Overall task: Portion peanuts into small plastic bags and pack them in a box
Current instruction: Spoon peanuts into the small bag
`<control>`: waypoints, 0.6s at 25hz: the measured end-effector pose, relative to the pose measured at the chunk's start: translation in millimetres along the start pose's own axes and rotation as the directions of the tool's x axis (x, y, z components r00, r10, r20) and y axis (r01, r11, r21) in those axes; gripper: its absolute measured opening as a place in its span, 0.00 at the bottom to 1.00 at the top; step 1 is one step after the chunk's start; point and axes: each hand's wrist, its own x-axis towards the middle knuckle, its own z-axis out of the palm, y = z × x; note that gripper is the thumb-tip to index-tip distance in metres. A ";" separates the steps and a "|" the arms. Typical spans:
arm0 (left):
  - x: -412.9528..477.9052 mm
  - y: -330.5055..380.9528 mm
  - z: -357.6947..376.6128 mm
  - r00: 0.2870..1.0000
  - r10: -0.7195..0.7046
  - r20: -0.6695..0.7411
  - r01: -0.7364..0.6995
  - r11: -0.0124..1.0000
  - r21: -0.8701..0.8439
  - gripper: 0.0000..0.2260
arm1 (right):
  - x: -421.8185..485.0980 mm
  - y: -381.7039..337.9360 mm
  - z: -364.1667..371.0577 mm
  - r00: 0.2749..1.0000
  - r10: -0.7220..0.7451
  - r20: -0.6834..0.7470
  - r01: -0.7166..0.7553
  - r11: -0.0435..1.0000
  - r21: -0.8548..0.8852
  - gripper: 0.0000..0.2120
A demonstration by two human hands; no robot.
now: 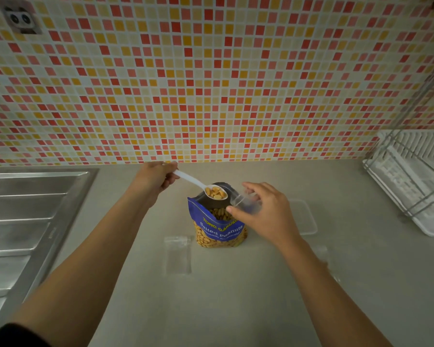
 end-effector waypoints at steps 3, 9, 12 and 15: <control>-6.6 28.3 -2.3 0.999 0.045 -0.030 -0.046 0.998 -0.042 0.06 | 5.1 -6.4 4.1 1.000 0.005 -0.001 -0.005 1.000 -0.023 0.32; -27.2 59.7 13.2 0.987 0.159 0.002 -0.158 0.980 0.124 0.07 | 10.6 -15.8 7.7 0.997 0.030 -0.074 -0.027 0.999 0.043 0.30; -46.8 81.1 31.1 0.930 0.358 0.082 -0.364 0.870 0.333 0.08 | 11.0 -20.1 8.6 0.992 0.050 -0.117 -0.037 0.993 0.117 0.27; -77.4 104.1 49.7 0.755 0.589 0.289 -0.631 0.531 0.566 0.09 | 12.8 -23.8 7.7 0.991 0.072 -0.117 -0.052 0.985 0.166 0.28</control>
